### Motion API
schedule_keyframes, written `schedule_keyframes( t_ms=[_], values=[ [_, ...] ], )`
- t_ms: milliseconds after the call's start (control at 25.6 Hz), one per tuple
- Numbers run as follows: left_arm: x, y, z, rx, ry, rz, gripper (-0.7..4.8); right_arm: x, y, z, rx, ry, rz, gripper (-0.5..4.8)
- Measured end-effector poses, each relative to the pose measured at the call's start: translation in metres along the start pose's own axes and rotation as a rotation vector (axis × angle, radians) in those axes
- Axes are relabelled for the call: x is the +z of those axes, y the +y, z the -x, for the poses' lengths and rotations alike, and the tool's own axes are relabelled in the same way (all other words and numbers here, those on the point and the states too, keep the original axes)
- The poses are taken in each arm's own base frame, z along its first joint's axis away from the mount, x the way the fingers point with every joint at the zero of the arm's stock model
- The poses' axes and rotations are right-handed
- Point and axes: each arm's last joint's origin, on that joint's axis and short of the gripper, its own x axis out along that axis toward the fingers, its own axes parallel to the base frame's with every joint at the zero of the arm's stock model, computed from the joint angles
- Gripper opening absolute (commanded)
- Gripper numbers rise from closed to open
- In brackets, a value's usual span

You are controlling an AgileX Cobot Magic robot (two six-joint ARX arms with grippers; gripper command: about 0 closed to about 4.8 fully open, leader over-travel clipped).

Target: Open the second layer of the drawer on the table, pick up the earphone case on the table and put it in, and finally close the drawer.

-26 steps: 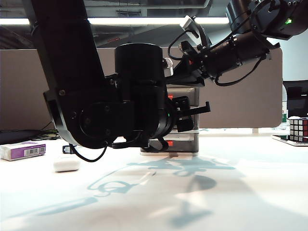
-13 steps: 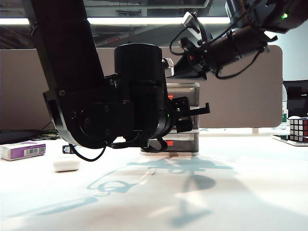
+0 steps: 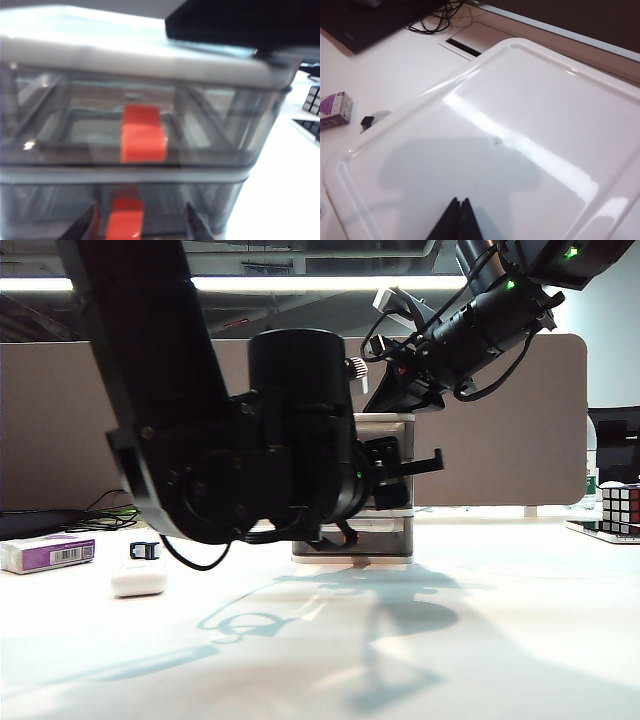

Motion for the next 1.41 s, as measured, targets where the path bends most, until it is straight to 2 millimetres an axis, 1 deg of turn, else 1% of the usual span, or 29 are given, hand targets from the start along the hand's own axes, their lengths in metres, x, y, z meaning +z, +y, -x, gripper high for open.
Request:
schedule_keyframes(
  t_ms=[117, 195, 274, 469, 547, 586, 704, 821, 860, 938, 977, 1055, 1212, 1407],
  values=[
    [-0.010, -0.004, -0.007, 0.005, 0.035, -0.028, 2.09, 0.000, 0.000, 0.000, 0.001, 0.005, -0.002, -0.05],
    [-0.013, -0.002, -0.006, 0.051, 0.060, -0.054, 2.09, 0.000, 0.000, 0.000, 0.001, 0.006, -0.002, -0.05],
    [-0.013, -0.001, -0.006, 0.092, 0.055, -0.083, 2.09, 0.000, 0.000, 0.000, 0.002, 0.007, 0.000, -0.05],
    [-0.012, -0.001, -0.006, 0.091, 0.045, -0.083, 2.08, 0.000, 0.000, 0.000, 0.006, 0.006, 0.001, -0.05],
    [-0.010, -0.002, -0.006, 0.089, 0.029, -0.070, 1.98, 0.000, 0.000, 0.000, 0.006, 0.007, 0.001, -0.05],
    [-0.009, -0.002, -0.006, 0.089, 0.022, -0.065, 1.68, 0.000, 0.000, 0.000, 0.006, 0.006, 0.001, -0.05],
    [-0.008, -0.001, -0.006, 0.091, 0.013, -0.061, 1.67, 0.000, 0.000, 0.000, 0.006, 0.006, 0.001, -0.05],
    [-0.008, -0.001, -0.006, 0.091, 0.013, -0.061, 1.37, 0.000, 0.000, 0.000, 0.006, 0.007, 0.001, -0.05],
    [-0.008, -0.001, -0.006, 0.091, 0.013, -0.061, 1.09, 0.000, 0.000, 0.000, 0.006, 0.006, 0.001, -0.05],
    [-0.008, -0.001, -0.006, 0.090, 0.013, -0.061, 1.00, 0.000, 0.000, 0.000, 0.006, 0.006, 0.001, -0.05],
    [-0.008, -0.001, -0.006, 0.090, 0.013, -0.061, 0.77, 0.000, 0.000, 0.000, 0.006, 0.006, 0.001, -0.05],
    [-0.008, 0.001, -0.008, 0.089, 0.013, -0.061, 0.66, 0.000, 0.000, 0.000, 0.006, 0.007, 0.001, -0.05],
    [-0.008, 0.001, -0.008, 0.088, 0.013, -0.062, -0.06, -0.001, 0.000, 0.000, 0.006, 0.007, 0.000, -0.05],
    [-0.008, -0.001, -0.007, 0.091, 0.014, -0.066, -0.05, -0.001, 0.000, 0.000, 0.006, 0.007, 0.000, -0.05]
  ],
)
